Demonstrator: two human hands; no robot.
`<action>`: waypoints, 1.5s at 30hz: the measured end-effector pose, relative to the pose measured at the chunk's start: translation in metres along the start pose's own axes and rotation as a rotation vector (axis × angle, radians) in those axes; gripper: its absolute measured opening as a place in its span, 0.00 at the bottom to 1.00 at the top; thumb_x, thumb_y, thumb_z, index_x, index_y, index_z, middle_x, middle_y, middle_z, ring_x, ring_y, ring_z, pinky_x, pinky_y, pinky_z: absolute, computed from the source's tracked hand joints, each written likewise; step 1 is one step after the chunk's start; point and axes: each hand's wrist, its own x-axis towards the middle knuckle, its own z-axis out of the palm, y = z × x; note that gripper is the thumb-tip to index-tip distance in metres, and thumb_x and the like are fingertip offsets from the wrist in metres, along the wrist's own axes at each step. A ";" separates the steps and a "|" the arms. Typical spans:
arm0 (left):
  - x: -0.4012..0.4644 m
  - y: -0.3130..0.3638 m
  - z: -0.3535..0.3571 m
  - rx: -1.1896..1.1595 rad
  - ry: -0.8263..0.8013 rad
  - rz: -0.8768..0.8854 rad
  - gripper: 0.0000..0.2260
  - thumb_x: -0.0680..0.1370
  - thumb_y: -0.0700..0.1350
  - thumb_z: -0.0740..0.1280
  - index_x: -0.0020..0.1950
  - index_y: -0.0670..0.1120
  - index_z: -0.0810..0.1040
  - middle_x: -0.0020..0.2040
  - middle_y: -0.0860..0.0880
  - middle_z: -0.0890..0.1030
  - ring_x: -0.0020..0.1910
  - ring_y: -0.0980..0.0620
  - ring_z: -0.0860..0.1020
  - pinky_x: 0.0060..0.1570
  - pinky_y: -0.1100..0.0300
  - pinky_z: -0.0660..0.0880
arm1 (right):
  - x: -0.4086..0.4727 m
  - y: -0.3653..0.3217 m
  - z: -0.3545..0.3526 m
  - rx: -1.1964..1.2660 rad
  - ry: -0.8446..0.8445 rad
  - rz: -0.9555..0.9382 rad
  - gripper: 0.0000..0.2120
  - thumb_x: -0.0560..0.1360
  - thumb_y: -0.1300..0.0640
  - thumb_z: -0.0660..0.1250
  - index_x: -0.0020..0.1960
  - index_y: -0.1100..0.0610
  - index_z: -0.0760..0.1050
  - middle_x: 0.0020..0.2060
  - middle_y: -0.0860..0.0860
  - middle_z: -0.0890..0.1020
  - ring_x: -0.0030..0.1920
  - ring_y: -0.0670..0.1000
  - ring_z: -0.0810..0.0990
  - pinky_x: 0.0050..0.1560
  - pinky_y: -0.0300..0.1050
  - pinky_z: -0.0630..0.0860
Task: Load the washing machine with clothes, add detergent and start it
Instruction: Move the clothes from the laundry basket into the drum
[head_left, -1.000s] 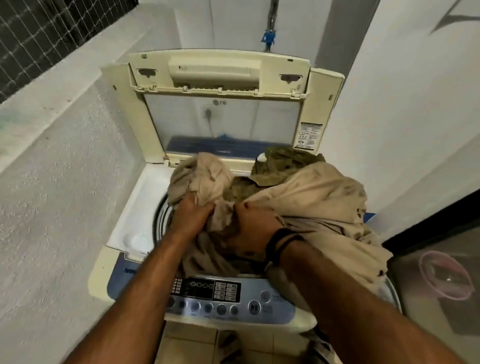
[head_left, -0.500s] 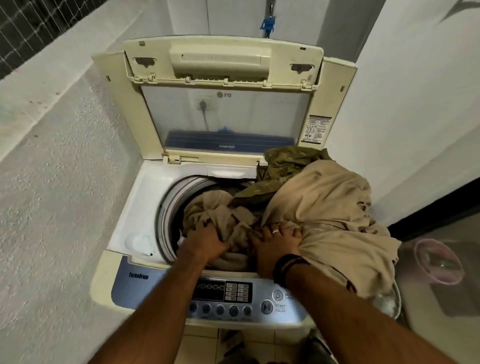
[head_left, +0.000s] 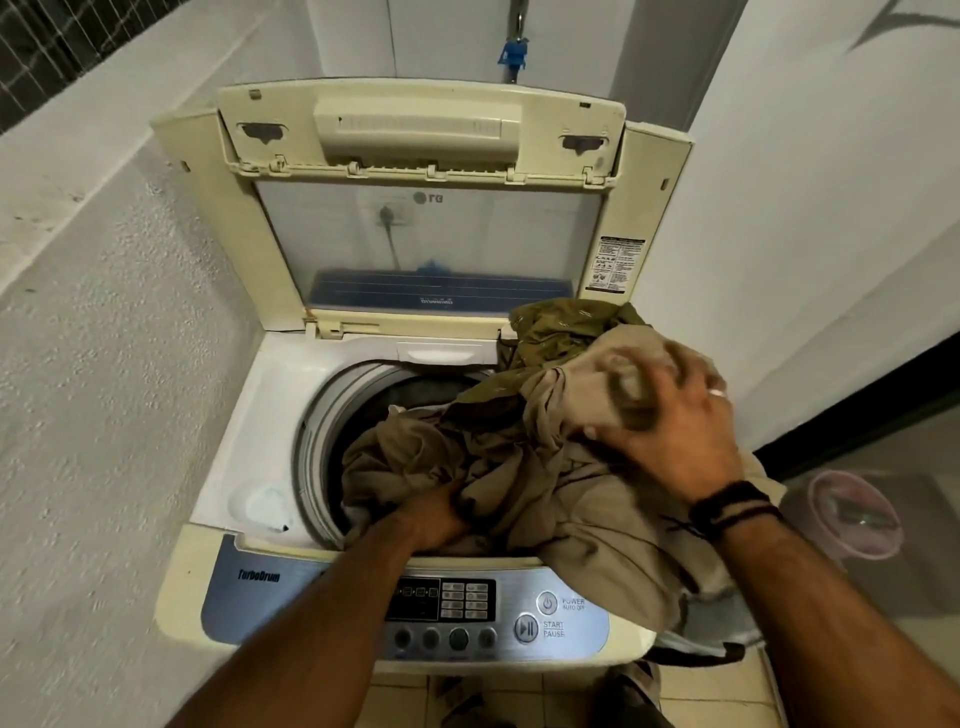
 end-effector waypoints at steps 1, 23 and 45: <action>-0.004 -0.002 -0.004 -0.058 -0.013 0.004 0.27 0.75 0.61 0.67 0.72 0.56 0.68 0.69 0.51 0.74 0.66 0.50 0.73 0.68 0.51 0.68 | 0.001 0.018 0.002 -0.036 -0.086 0.165 0.52 0.61 0.30 0.75 0.77 0.40 0.55 0.79 0.55 0.54 0.76 0.64 0.59 0.75 0.62 0.61; -0.039 -0.005 -0.072 -0.147 0.604 0.139 0.25 0.71 0.65 0.67 0.66 0.62 0.70 0.60 0.57 0.78 0.56 0.56 0.78 0.55 0.53 0.77 | -0.013 -0.096 0.025 0.315 -0.237 -0.618 0.24 0.75 0.53 0.69 0.71 0.52 0.73 0.70 0.52 0.74 0.68 0.54 0.74 0.68 0.49 0.70; -0.071 0.064 -0.087 -0.366 0.382 0.040 0.32 0.72 0.44 0.76 0.73 0.43 0.68 0.67 0.43 0.74 0.68 0.44 0.73 0.60 0.59 0.70 | -0.030 -0.122 0.047 0.667 -0.154 -0.355 0.11 0.76 0.60 0.66 0.59 0.57 0.77 0.53 0.53 0.83 0.52 0.50 0.80 0.53 0.43 0.74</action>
